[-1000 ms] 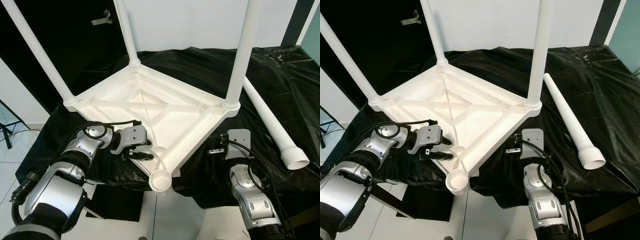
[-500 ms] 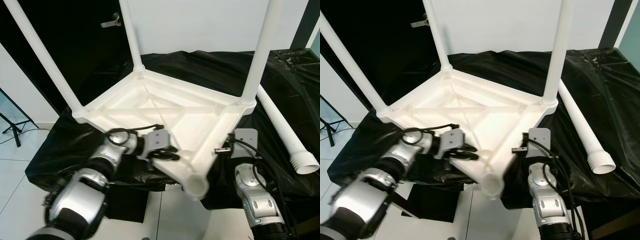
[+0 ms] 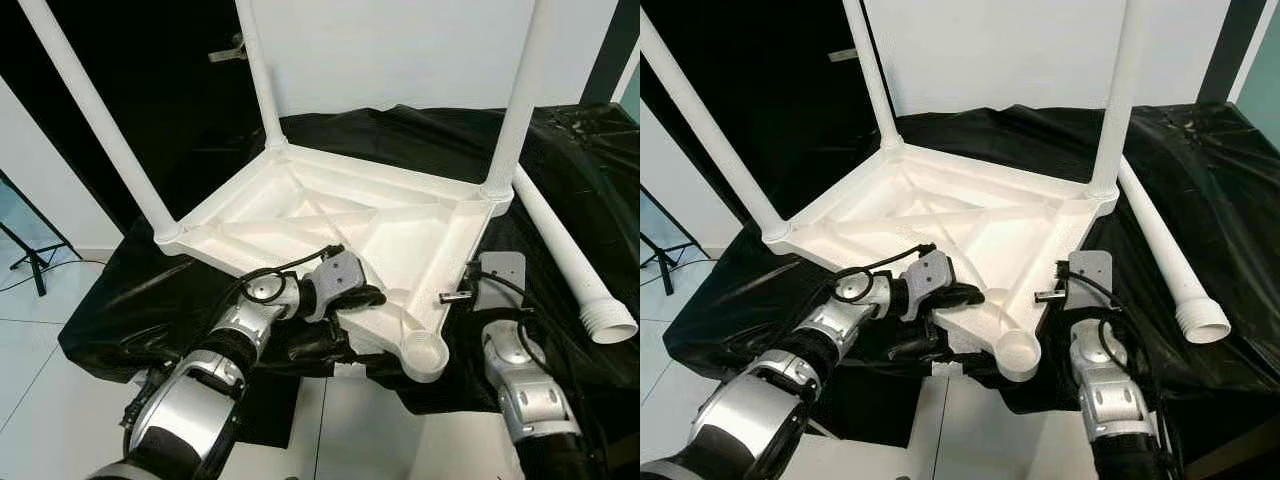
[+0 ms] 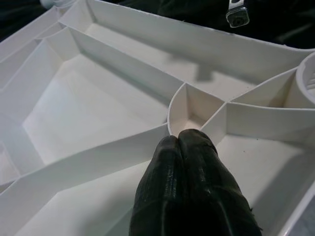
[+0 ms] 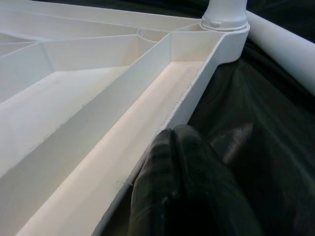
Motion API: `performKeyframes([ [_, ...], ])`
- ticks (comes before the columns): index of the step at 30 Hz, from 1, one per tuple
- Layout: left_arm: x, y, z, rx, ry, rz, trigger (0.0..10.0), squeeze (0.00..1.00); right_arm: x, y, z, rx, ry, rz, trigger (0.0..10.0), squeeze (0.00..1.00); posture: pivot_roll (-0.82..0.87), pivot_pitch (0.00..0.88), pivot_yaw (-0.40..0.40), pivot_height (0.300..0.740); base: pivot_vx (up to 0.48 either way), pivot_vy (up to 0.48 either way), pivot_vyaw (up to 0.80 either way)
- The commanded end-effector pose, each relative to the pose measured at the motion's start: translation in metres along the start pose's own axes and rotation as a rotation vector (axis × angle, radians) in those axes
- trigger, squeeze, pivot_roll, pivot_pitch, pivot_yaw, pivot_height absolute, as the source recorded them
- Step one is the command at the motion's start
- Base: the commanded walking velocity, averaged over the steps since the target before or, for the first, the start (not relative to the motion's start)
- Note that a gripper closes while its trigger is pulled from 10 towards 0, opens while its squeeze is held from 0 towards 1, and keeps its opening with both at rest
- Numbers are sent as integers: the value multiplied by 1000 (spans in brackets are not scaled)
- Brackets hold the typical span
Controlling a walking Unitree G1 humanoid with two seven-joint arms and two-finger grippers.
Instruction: Building children table
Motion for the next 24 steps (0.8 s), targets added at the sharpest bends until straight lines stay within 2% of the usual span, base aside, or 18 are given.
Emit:
performKeyframes([
  [1, -19, -9, -20, 87, 49, -5, 7137, 0, 13, -3, 8, -29, -25, 67, 10000, 0, -148, 0, 106, 740, 0, 0, 0],
  [2, -19, -9, -20, 87, 49, -5, 7137, 0, 13, -3, 8, -29, -25, 67, 10000, 0, -148, 0, 106, 740, 0, 0, 0],
  [3, -19, -7, -17, 53, 44, -27, 10000, 0, 14, -2, 7, -25, -26, 63, 10000, 0, -148, 0, 105, 740, 0, 0, 0],
  [6, -19, -1, -16, 38, 29, -69, 10000, 0, 20, 1, 3, -8, -18, 73, 10000, 0, -147, 0, 103, 740, 0, 0, 0],
  [9, -18, 1, -18, 61, 25, -81, 10000, 0, 21, 1, 1, -1, -13, 79, 10000, 0, -147, 0, 102, 740, 0, 0, 0],
  [10, -19, 5, -24, 115, 18, -109, 10000, 0, 21, 0, -1, 7, -6, 82, 10000, 0, -149, 0, 103, 740, 0, 0, 0],
  [11, -19, 5, -24, 115, 18, -109, 10000, 0, 21, 0, -1, 7, -6, 82, 10000, 0, -149, 0, 103, 740, 0, 0, 0],
  [12, -26, 7, -31, 170, 1, -187, 10000, 0, 15, -7, -1, 11, 5, 82, 10000, 0, -152, 0, 103, 740, 0, 0, 0],
  [14, -34, 5, -30, 157, 26, -253, 10000, 0, 5, -21, -1, 20, 16, 80, 10000, 0, -163, 0, 106, 740, 0, 0, 0],
  [17, -39, -2, -25, 118, 36, -280, 10000, 0, -7, -39, 3, 23, 31, 69, 10000, 0, -163, 0, 105, 740, 0, 0, 0],
  [19, -39, -2, -25, 118, 36, -280, 10000, 0, -7, -39, 3, 23, 31, 69, 10000, 0, -163, 0, 105, 740, 0, 0, 0],
  [22, -44, -12, -18, 71, 41, -281, 10000, 0, -12, -57, 17, 1, 35, 72, 10000, 0, -152, 0, 98, 740, 0, 0, 0],
  [24, -45, -14, -16, 62, 42, -278, 10000, 0, -11, -59, 22, -11, 31, 81, 10000, 0, -150, 0, 97, 740, 0, 0, 0],
])
Point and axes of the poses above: a point about 5 cm out from each wrist's last joint towards the gripper, its own y axis pointing back from the gripper into the wrist, its own z axis along the axis of the wrist's last joint, x = y × z, the point moved 1 cm from there along -y, pointing out of the wrist towards the gripper, and after that the axes turned 3 degrees about -y, right-handed, at the moved point
